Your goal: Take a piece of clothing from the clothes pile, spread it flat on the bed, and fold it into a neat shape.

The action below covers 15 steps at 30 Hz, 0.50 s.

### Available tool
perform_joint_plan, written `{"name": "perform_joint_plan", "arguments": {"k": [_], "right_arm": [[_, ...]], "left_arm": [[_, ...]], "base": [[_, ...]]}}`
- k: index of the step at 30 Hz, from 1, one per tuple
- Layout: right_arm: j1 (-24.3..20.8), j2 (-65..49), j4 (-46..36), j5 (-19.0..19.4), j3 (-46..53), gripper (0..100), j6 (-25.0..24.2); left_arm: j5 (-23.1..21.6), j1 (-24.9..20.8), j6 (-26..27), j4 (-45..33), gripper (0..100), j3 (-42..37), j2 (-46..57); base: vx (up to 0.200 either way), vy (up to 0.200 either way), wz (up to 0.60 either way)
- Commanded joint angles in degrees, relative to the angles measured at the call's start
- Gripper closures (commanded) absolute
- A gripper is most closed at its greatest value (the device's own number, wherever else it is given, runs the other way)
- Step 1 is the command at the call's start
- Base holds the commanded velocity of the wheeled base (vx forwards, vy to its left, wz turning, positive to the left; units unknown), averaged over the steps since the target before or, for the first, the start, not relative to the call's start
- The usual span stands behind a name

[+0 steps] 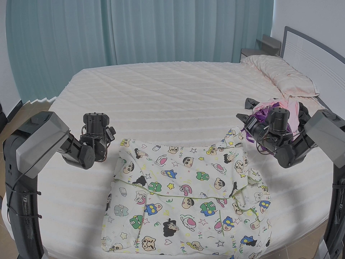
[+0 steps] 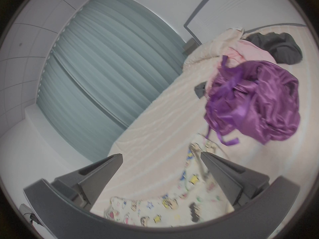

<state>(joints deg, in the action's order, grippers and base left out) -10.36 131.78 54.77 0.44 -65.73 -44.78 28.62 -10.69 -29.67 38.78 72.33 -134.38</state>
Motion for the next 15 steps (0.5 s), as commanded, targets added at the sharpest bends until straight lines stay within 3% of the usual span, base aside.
{"name": "perform_joint_plan", "arguments": {"k": [1,2,6,10,15], "right_arm": [[4.3,-9.7,0.42,4.48,12.91,0,0.04],[6.58,-12.42,0.6,7.38,18.97,0,0.22],[10.45,-16.56,0.86,10.55,29.61,0,1.71],[12.74,-18.05,1.04,13.71,36.73,0,4.96],[11.77,-17.79,1.04,13.8,40.68,0,5.23]], "left_arm": [[-2.43,1.55,-1.62,-0.55,0,-6.5,7.29],[-5.86,1.11,-5.13,-0.46,0,-11.42,11.68],[-10.87,-0.47,-10.05,-0.37,0,-20.73,19.24],[-12.28,-3.72,-13.57,0.68,0,-30.58,23.63],[-13.15,-8.91,-20.16,7.72,0,-40.95,25.39]], "base": [[0.0,0.0,0.0],[0.0,0.0,0.0],[0.0,0.0,0.0],[0.0,0.0,0.0],[0.0,0.0,0.0]]}}
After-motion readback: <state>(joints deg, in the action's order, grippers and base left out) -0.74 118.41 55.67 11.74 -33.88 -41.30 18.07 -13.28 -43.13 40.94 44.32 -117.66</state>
